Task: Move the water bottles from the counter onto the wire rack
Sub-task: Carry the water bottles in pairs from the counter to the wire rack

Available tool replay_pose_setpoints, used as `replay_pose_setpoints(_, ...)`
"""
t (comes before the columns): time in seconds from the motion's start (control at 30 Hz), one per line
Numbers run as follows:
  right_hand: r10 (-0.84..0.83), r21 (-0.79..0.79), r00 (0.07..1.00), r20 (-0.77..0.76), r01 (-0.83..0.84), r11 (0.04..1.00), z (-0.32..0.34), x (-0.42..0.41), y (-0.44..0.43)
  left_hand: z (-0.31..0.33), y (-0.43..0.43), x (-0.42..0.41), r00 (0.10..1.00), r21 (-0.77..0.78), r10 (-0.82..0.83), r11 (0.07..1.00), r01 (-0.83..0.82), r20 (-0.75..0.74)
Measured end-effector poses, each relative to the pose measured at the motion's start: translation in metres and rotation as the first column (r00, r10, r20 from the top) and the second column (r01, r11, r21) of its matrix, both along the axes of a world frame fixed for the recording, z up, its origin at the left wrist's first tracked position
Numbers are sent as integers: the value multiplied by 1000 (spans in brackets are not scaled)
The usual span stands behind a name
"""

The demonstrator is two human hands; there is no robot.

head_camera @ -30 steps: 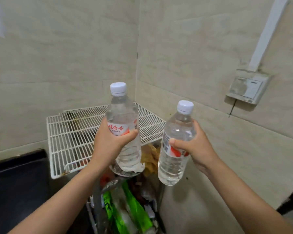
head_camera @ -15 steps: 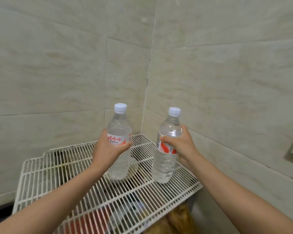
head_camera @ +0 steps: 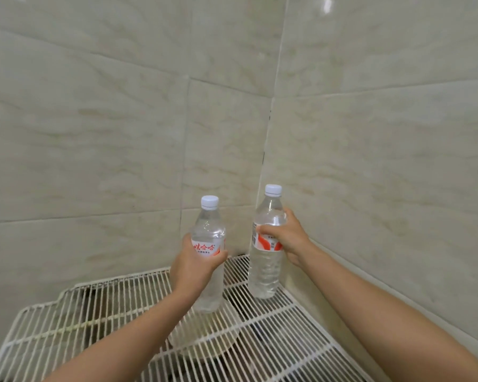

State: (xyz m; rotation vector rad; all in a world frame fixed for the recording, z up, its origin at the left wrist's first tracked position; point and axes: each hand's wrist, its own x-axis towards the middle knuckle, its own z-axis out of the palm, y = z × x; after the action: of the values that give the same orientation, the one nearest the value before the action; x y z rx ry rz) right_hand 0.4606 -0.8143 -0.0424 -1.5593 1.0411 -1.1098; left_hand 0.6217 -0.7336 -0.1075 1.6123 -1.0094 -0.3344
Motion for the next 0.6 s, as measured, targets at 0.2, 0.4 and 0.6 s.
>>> replay_pose_setpoints(0.2, -49, 51, 998, -35, 51, 997, -20, 30, -70, 1, -53, -3, 998, 16, 66, 998, -65, -23)
replay_pose_setpoints(0.4, -31, 56, 997, -66, 35, 998, -33, 53, -116, -1, -95, -1, 994, 37, 109, 993, -109, 4)
replay_pose_setpoints(0.6, 159, 139, 986, -59, -150, 979, -28, 49, -136, -8, -112, 2, 1000, -3, 24, 1000, -24, -17)
